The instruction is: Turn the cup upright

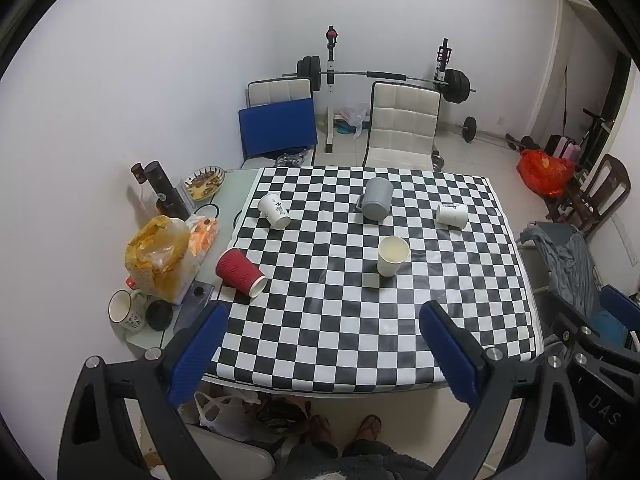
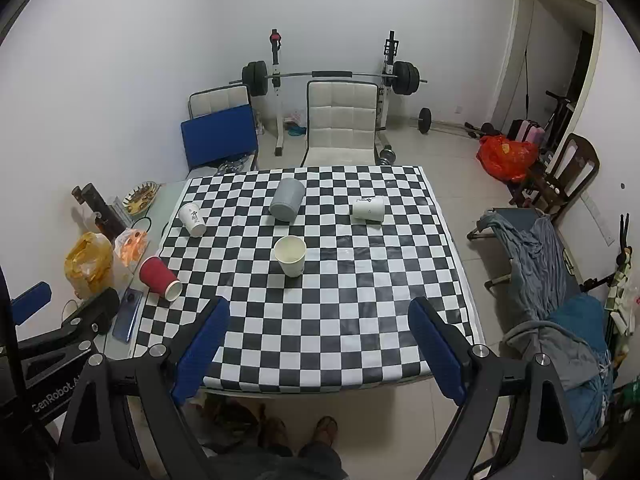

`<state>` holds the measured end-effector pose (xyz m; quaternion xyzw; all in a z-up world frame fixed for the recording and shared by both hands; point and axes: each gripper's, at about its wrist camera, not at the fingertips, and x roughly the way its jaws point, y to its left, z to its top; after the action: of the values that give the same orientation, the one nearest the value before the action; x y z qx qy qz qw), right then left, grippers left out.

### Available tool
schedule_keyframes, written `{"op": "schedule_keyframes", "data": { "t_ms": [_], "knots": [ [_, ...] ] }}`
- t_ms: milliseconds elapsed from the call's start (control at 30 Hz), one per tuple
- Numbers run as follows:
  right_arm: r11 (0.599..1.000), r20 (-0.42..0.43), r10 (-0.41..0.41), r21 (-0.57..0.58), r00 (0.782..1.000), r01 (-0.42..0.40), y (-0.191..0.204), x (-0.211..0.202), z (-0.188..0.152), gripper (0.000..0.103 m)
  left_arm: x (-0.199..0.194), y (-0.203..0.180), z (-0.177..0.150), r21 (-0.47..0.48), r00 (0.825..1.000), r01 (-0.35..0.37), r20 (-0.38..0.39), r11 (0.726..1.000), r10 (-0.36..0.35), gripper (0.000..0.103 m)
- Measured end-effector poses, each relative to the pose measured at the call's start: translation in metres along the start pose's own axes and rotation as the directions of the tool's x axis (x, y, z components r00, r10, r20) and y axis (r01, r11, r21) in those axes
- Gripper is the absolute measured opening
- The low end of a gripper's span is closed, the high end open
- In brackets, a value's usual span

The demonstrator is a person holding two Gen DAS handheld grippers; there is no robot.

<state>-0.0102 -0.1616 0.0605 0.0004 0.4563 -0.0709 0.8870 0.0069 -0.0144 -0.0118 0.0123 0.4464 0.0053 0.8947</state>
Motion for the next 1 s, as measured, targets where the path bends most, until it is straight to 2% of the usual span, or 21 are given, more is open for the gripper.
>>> {"op": "schedule_keyframes", "data": {
  "t_ms": [1000],
  "knots": [
    [1.000,0.005,-0.002,0.008,1.000,0.002,-0.007,-0.007,0.002,0.092,-0.011,0.002,0.002,0.003,1.000,-0.004,0.015,1.000,0.004,0.098]
  ]
}}
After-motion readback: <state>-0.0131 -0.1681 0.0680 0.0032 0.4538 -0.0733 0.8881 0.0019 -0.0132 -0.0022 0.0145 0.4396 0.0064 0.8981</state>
